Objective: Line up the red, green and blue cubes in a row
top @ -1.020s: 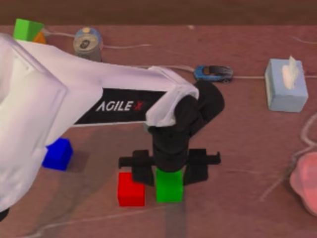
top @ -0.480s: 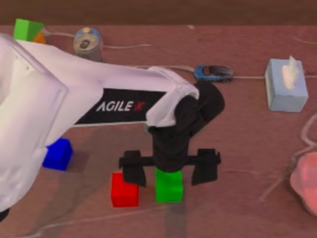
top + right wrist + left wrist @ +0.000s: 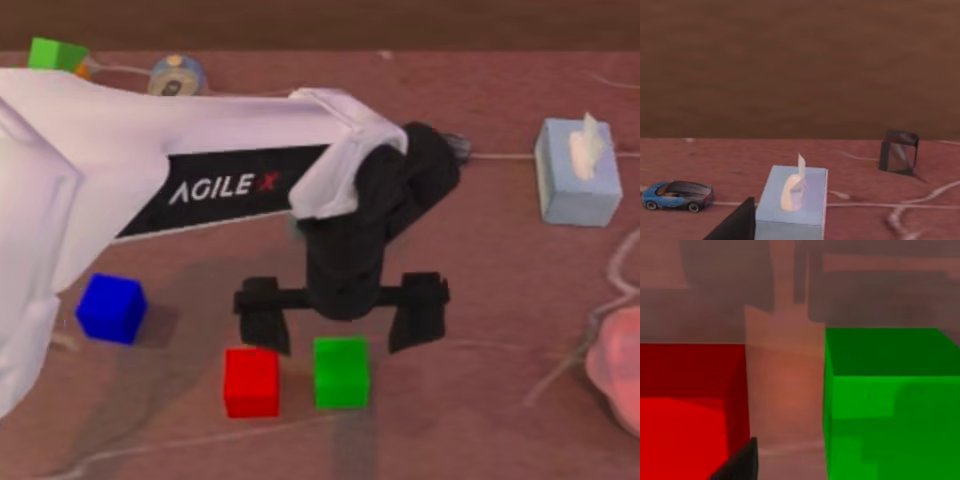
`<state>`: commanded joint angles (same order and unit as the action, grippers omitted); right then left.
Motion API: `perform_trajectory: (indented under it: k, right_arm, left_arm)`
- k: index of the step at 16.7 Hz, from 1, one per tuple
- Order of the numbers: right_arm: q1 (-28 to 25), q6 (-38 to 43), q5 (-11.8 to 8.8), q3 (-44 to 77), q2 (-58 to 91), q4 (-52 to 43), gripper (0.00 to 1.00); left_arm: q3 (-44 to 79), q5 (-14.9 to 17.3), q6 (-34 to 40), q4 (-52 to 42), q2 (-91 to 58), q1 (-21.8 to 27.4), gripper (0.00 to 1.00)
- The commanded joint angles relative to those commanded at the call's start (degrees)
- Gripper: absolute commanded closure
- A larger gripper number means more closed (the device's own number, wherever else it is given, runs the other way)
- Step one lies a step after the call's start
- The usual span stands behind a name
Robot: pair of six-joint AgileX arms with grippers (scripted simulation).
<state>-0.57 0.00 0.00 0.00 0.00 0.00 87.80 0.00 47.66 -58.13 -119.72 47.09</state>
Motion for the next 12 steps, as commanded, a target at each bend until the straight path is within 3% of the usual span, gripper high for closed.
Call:
perform_trajectory:
  k: [3, 8, 12]
  right_arm:
    - [0.0, 0.0, 0.0, 0.0, 0.0, 0.0, 0.0]
    - [0.0, 0.0, 0.0, 0.0, 0.0, 0.0, 0.0]
    - [0.0, 0.0, 0.0, 0.0, 0.0, 0.0, 0.0]
  left_arm:
    - [2.98, 0.02, -0.07, -4.78, 2.06, -0.38, 0.0]
    - [3.1, 0.02, -0.23, -5.03, 2.16, -0.22, 0.0]
    - [1.2, -0.03, -6.27, -4.2, 3.32, -5.08, 0.0]
